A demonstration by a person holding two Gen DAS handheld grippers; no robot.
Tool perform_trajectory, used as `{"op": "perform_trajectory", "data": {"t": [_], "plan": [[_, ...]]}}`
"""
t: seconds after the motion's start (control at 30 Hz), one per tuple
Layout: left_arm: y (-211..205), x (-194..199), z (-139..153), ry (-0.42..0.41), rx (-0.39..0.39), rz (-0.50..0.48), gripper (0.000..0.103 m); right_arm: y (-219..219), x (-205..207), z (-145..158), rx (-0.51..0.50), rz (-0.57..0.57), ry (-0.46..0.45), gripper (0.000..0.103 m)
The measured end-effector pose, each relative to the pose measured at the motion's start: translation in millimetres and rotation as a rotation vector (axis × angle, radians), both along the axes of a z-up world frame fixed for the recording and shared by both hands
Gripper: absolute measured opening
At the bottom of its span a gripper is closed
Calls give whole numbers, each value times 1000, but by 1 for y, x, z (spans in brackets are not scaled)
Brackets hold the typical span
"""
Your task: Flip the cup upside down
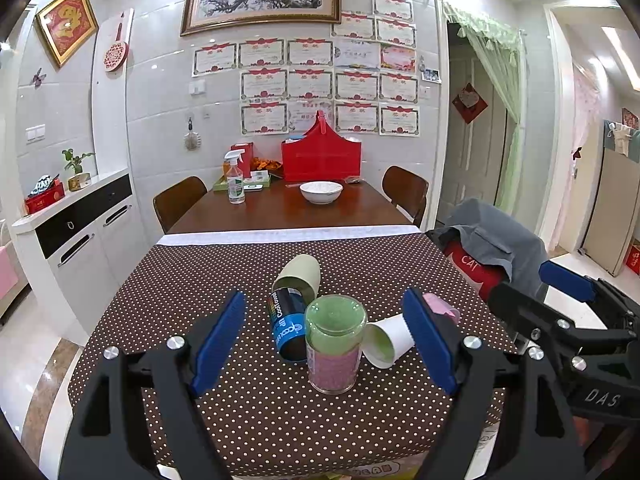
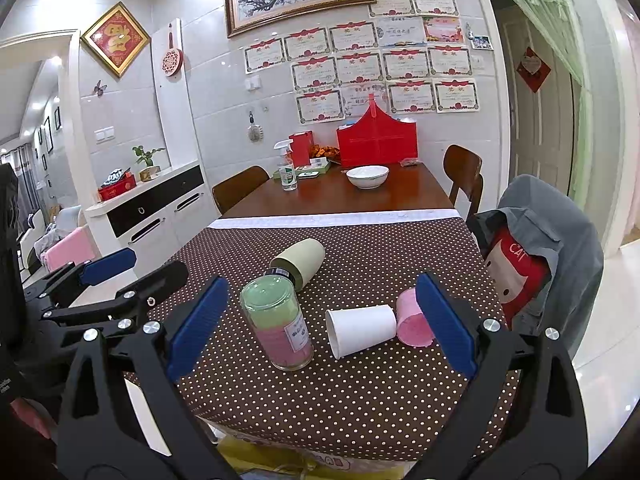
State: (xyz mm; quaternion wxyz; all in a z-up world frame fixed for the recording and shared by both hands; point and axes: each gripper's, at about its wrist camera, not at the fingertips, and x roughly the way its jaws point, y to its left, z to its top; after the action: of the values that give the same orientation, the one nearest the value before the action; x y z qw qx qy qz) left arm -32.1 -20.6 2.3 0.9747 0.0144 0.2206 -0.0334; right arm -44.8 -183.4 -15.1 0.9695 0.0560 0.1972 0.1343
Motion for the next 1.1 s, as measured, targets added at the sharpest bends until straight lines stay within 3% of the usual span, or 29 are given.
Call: {"op": "perform_trajectory", "data": {"t": [1.1], "plan": [[-1,4,-4,13,-4,13,80,3,5,-6,13,12,17,93]]}}
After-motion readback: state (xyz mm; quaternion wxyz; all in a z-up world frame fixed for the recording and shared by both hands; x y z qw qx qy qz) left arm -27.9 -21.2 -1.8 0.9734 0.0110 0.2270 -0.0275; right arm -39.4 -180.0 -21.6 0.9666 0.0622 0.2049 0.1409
